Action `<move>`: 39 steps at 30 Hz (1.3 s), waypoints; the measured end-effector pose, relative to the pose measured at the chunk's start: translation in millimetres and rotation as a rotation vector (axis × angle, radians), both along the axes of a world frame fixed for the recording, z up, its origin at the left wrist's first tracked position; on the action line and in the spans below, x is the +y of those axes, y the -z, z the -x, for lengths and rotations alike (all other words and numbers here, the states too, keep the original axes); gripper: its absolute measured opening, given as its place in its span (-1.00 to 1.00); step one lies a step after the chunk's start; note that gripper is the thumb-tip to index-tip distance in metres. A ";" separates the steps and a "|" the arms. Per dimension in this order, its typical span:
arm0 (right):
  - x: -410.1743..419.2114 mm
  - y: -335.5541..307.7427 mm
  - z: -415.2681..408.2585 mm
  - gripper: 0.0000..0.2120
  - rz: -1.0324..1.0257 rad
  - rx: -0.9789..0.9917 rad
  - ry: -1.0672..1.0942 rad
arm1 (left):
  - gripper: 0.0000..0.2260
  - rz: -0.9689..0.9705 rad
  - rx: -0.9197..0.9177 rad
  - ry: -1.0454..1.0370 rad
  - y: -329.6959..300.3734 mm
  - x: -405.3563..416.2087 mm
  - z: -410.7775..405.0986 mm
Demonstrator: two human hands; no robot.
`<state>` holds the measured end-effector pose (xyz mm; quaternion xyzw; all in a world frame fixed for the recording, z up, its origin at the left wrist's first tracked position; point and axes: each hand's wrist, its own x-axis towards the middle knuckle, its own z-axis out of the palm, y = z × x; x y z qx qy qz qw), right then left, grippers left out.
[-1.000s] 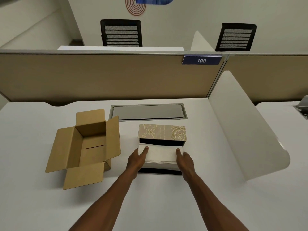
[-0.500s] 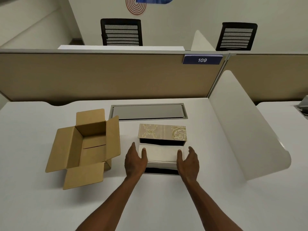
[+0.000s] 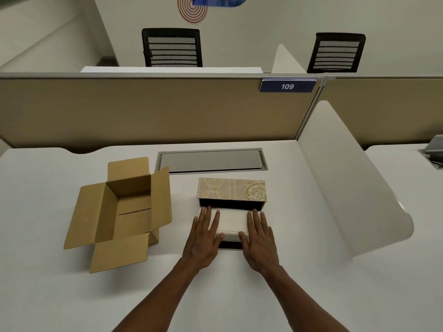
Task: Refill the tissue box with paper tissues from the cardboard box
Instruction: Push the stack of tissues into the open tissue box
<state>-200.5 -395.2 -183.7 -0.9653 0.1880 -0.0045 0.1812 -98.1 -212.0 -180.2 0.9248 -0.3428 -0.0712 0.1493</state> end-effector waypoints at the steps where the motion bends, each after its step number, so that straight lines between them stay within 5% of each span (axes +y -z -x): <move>1: -0.4 0.5 0.4 -0.34 -0.005 -0.005 -0.003 | -0.38 0.007 0.000 -0.001 0.1 0.2 -0.2; 5: -0.9 -5.3 4.3 -0.29 -0.081 -0.142 0.010 | -0.38 0.266 0.068 -0.116 -8.9 -1.1 5.0; 9: 8.1 -11.2 11.2 -0.34 -0.291 -0.265 0.295 | -0.49 0.586 0.255 -0.594 -20.5 -4.0 10.1; 14: 13.8 -17.0 4.6 -0.41 -0.630 -0.163 0.547 | -0.48 0.490 0.551 -0.684 -23.7 -7.0 1.2; 26: 4.6 -16.6 3.7 -0.49 -0.577 -0.170 0.511 | -0.50 0.418 0.649 -0.643 -19.9 -1.1 -5.5; 29: 1.3 -21.9 1.1 -0.42 -0.554 -0.232 0.590 | -0.45 0.443 0.538 -0.645 -21.8 -1.3 0.1; 32: -1.9 -39.8 -8.1 -0.47 -0.449 -0.422 0.663 | -0.44 0.460 0.181 -0.464 -24.6 -0.9 14.9; 36: -15.7 -65.9 -34.4 -0.53 -0.145 -0.595 0.433 | -0.45 0.318 -0.086 0.039 -19.5 -9.9 26.1; 39: -26.4 -85.3 -64.1 -0.49 -0.025 -0.445 0.149 | -0.40 0.070 -0.057 0.156 -12.9 -18.6 23.7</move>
